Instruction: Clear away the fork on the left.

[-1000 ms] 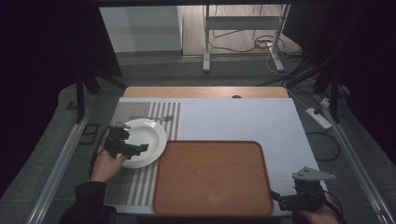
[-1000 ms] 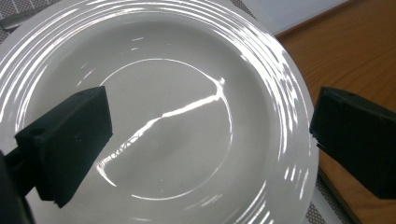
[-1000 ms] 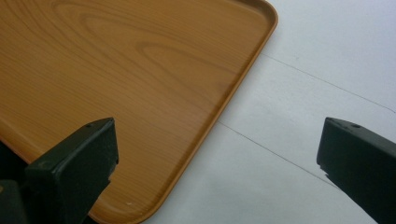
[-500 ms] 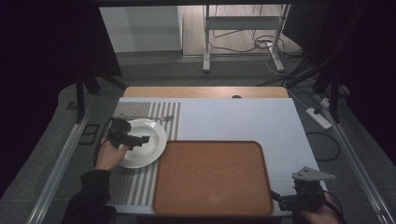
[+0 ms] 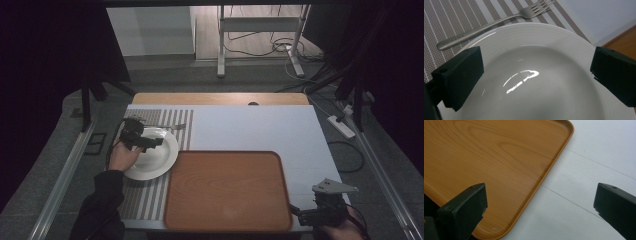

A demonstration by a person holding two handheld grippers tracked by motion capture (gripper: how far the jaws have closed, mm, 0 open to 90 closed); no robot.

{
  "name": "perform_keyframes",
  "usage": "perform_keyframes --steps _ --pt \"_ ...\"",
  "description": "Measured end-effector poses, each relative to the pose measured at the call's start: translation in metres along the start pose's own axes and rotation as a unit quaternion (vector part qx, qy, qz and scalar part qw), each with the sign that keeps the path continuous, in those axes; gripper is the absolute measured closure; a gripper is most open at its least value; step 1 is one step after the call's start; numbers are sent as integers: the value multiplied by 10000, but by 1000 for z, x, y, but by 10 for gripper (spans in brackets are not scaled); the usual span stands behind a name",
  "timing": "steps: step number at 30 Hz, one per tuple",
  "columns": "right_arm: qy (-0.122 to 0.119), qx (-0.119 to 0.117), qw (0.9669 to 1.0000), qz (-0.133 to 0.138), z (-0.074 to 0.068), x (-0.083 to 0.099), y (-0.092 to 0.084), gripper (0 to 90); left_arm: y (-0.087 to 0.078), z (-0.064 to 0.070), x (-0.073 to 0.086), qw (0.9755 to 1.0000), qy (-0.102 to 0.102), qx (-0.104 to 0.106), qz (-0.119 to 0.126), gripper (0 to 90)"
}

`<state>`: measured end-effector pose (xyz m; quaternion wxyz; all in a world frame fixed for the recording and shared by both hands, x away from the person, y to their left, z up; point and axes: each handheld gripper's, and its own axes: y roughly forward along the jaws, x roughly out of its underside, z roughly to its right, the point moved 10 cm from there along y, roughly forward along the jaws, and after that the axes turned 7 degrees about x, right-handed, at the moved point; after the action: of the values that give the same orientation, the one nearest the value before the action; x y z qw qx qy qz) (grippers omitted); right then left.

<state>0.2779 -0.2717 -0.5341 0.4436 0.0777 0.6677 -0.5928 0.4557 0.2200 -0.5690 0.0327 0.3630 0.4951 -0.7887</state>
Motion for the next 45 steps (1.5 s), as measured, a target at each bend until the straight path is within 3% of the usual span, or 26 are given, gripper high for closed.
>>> perform_keyframes --steps 19,25,29,33,35,40,43,45 --pt "-8 -37 10000 -12 -1 0 0 0 26 -25 -24 9996 -168 -22 -234 0" --pt "-4 -51 10000 -14 -1 0 0 0 33 -32 -32 9994 -173 -100 -279 5" --pt "-4 -42 10000 -30 -1 1 0 0 32 -38 -38 9992 -144 -214 -316 58" --pt "-2 -52 10000 -26 -1 1 0 0 30 -43 -41 9988 -83 -250 -416 214" --pt "-7 -54 10000 -25 -1 1 0 0 30 -48 -41 9976 -26 -443 -534 326" --pt "-4 -67 10000 -14 -1 0 0 0 29 -57 -45 9975 -45 -446 -552 713" --pt "-9 -67 10000 -19 -1 1 0 0 29 -68 -47 9967 -111 -510 -625 890" --pt "-6 -70 10000 -18 -1 1 0 0 30 -73 -47 9964 -219 -473 -665 891"
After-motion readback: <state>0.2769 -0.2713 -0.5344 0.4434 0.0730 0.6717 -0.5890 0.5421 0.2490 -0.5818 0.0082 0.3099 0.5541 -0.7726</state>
